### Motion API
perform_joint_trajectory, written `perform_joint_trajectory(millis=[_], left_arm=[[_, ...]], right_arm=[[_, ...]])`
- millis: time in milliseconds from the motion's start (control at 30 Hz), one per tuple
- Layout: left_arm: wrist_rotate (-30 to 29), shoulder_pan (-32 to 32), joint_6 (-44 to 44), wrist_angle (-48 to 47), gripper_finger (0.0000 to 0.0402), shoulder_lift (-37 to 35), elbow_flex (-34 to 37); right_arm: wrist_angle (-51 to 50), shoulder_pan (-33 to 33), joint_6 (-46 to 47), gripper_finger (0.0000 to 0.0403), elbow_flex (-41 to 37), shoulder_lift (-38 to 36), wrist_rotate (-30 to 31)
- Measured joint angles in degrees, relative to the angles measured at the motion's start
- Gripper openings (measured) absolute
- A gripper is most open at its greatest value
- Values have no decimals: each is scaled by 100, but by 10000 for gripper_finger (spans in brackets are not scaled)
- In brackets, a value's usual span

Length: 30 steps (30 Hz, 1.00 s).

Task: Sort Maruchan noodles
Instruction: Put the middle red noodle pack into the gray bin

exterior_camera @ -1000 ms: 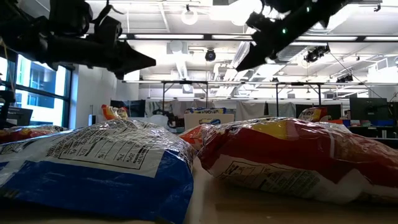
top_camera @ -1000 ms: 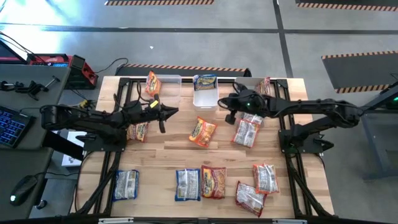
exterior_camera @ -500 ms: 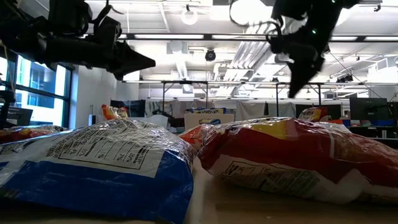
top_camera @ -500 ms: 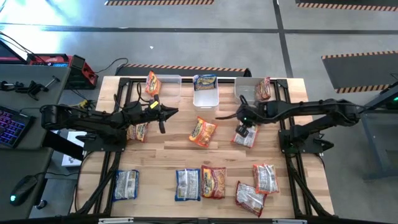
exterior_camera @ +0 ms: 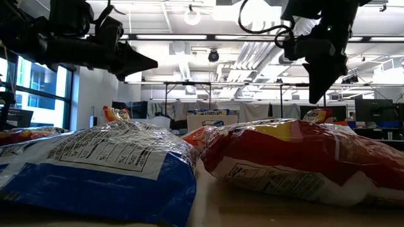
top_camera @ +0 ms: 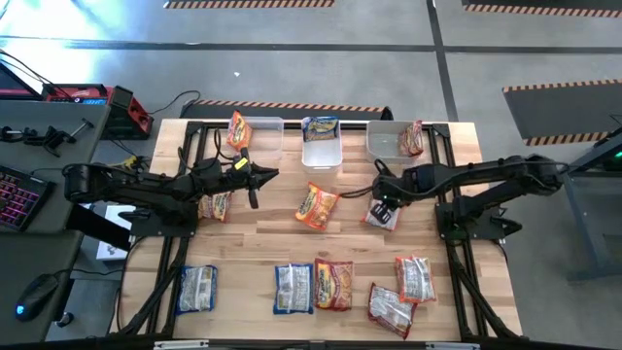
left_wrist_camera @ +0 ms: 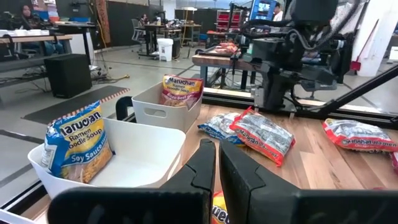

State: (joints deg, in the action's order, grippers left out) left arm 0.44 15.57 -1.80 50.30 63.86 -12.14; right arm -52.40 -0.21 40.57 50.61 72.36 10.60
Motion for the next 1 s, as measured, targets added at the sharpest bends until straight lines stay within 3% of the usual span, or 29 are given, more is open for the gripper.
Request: perform_joint_trajectory(millis=[167,400,600,800,1000], left_arm=[[1,0,57,-2,9,0,0],[57,0,39,-11,9,0,0],[60,0,-50,4,10,0,-2],[62,0,-108,-205,10,0,-4],[62,0,-137,-414,10,0,-4]], right_arm=[[935,428,341,0,0,64,58],[3316,1063,-588,0,9,680,-639],[3723,1307,-653,10,9,1135,-836],[3950,1353,-875,81,9,1551,-921],[4776,1330,-1094,168,9,2041,-1898]])
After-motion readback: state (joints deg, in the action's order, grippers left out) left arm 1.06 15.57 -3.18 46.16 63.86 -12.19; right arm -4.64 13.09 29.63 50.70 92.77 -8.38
